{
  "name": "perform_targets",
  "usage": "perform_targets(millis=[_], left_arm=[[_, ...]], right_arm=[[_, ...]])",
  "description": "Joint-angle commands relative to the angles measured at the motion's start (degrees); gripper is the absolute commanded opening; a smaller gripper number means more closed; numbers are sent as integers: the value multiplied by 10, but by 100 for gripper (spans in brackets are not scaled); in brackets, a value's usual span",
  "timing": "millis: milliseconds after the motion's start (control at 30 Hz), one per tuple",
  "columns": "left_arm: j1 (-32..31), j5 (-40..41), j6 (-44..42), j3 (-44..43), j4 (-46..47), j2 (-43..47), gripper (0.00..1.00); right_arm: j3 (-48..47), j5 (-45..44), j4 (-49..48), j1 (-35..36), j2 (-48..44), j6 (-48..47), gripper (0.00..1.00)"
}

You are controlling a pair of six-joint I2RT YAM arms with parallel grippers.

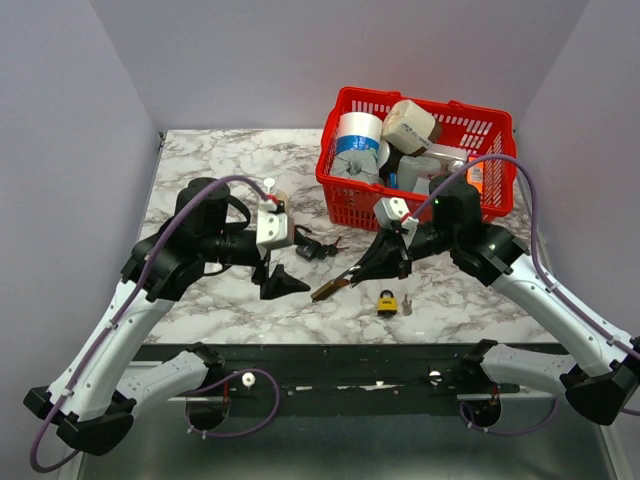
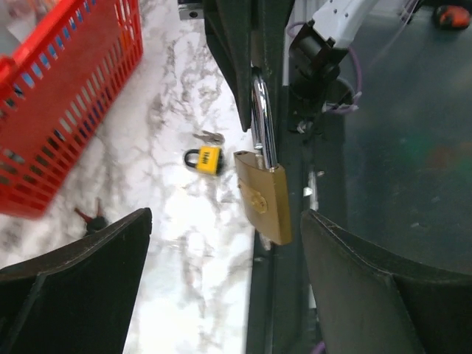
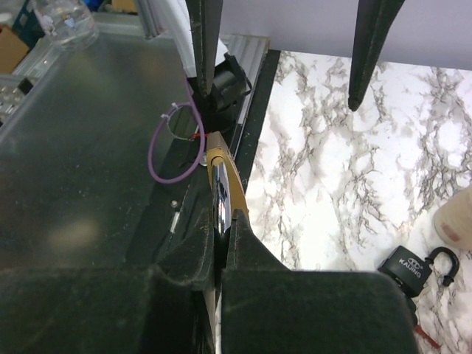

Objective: Lock with the key
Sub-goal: Pick up the lock from the center of the board.

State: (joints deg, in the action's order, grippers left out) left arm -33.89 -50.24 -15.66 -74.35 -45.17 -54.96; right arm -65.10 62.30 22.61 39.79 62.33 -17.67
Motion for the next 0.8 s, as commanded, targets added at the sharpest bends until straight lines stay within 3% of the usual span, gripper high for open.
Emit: perform_targets(millis=[0,100,133,233,367,467,767], left_arm=[[-11,-52,-409,-11,-104,41,94],[-41,-9,-608,-43,-223,26,92],[-49,3,-723,-54,-280,19,91],[-75,46,-874,-69,-316,13,90],[-105,81,-985,10,-239,54,87],[-133,85,-1041,18,-226,58,86],[-229,99,-1098,9,-239,30,72]], right_arm=[[-43,90,30,4,11,-66,1],[-52,114,61,15,30,-70,1],[-50,118,67,20,32,-74,1],[-46,128,81,39,41,-85,1],[-44,143,83,53,58,-76,1],[-47,163,81,53,86,-54,1],[-43,213,51,56,150,-1,1]])
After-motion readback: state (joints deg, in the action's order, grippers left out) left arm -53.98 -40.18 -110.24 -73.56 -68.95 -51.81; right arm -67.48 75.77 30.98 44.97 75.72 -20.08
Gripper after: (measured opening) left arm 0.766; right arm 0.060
